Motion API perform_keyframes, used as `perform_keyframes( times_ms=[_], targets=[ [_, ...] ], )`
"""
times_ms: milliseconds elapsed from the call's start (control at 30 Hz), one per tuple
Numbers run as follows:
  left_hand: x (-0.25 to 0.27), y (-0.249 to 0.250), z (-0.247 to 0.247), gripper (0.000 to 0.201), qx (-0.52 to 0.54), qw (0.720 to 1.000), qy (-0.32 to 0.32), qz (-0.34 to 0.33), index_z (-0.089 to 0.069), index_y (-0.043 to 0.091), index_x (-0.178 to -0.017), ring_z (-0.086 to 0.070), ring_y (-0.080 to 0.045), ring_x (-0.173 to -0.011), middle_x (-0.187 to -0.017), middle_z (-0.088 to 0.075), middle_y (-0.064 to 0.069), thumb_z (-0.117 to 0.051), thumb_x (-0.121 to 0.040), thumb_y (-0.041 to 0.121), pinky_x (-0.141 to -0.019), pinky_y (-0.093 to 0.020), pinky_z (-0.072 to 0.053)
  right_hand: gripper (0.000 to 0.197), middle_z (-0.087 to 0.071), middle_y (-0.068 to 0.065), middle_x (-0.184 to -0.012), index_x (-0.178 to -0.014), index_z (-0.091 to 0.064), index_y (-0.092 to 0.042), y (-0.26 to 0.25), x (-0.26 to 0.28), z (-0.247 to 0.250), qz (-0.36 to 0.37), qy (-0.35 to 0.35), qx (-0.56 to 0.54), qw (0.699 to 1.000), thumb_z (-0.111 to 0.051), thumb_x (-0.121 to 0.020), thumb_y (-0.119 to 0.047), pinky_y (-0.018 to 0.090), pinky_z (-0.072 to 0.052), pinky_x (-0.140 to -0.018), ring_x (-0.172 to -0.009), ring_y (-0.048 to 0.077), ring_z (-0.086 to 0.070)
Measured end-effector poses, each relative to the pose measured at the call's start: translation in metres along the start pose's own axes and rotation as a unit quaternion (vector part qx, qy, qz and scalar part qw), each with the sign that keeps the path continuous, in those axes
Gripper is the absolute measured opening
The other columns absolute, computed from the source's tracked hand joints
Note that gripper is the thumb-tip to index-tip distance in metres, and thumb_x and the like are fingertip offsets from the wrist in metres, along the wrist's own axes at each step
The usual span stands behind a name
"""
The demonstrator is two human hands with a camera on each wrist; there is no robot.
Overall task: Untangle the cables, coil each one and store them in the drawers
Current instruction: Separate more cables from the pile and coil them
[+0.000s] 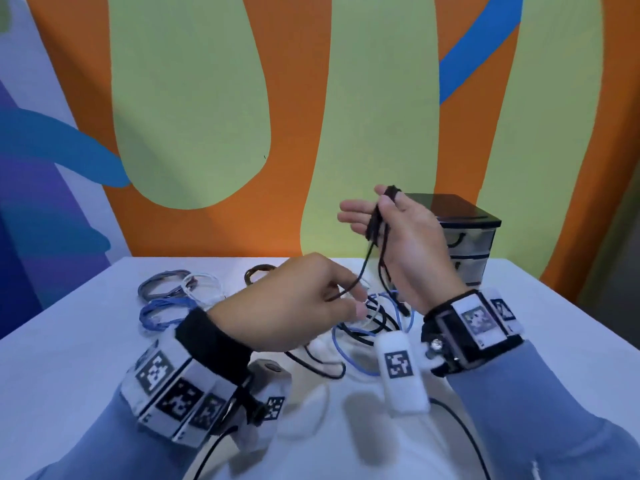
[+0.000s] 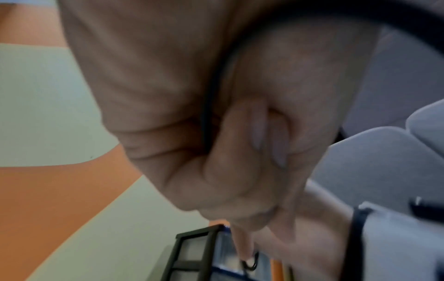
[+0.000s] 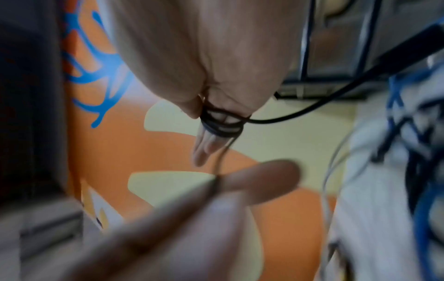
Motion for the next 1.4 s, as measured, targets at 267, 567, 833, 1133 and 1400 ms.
perform_keyframes(
  times_ms=[267, 567, 833, 1133, 1400],
  targets=[
    [0.027, -0.024, 0.084, 0.01, 0.109, 0.948, 0.296, -0.041, -0.085, 0.018, -0.084, -0.057, -0.007, -0.061, -0.069, -0.074, -0.003, -0.091, -0.079, 0.023, -0.058, -0.014, -0.042, 0.04, -0.028, -0.001, -0.058, -0.089, -0.069, -0.009, 0.022, 0.021, -0.018, -0.147, -0.245, 0.189, 0.939, -0.044, -0.111, -0.029, 0.028, -0.015, -0.051, -0.053, 0.015, -0.02],
    [-0.008, -0.029, 0.024, 0.023, -0.063, 0.984, 0.168, -0.001, -0.08, 0.024, -0.114, -0.05, 0.0, -0.051, -0.05, -0.056, 0.019, -0.067, -0.103, 0.04, -0.052, -0.017, -0.03, 0.041, -0.055, 0.001, -0.075, -0.139, -0.053, 0.007, -0.008, 0.014, -0.017, -0.082, -0.111, -0.223, 0.965, -0.036, -0.112, -0.02, 0.021, -0.048, -0.063, -0.063, 0.012, -0.055],
    [0.012, -0.011, 0.049, 0.008, 0.125, 0.98, 0.148, -0.043, -0.083, 0.021, -0.102, -0.053, -0.011, -0.054, -0.061, -0.065, -0.002, -0.079, -0.095, 0.021, -0.055, -0.026, -0.043, 0.04, -0.055, 0.004, -0.064, -0.086, -0.068, -0.028, 0.02, 0.013, -0.011, -0.051, -0.144, 0.311, 0.938, -0.04, -0.114, -0.019, 0.043, -0.05, -0.071, -0.059, 0.017, -0.052],
    [0.016, -0.031, 0.069, 0.013, 0.065, 0.956, 0.262, -0.119, -0.085, 0.02, -0.104, -0.072, -0.009, -0.085, -0.089, -0.08, 0.01, -0.083, -0.091, 0.017, -0.08, -0.03, -0.057, 0.032, -0.019, -0.007, -0.062, -0.08, -0.057, -0.016, 0.014, 0.03, -0.026, -0.219, -0.265, -0.004, 0.939, -0.05, -0.103, -0.037, 0.025, -0.009, -0.047, -0.049, 0.007, -0.014],
    [0.013, -0.021, 0.067, 0.017, -0.224, 0.88, 0.36, -0.214, -0.084, 0.026, -0.108, -0.062, -0.024, -0.082, -0.097, -0.072, 0.006, -0.071, -0.099, 0.034, -0.072, -0.049, -0.05, 0.03, -0.013, -0.008, -0.06, -0.077, -0.048, -0.018, 0.018, 0.035, -0.04, -0.242, -0.276, -0.106, 0.924, -0.044, -0.102, -0.034, 0.023, -0.009, -0.044, -0.047, 0.009, -0.007]
  ],
)
Point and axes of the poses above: each hand's wrist, its own x-axis away from the middle knuckle, its own z-axis out of the back of the hand, y = z × x, the point moved 5 cm from there along -x, towards the middle knuckle
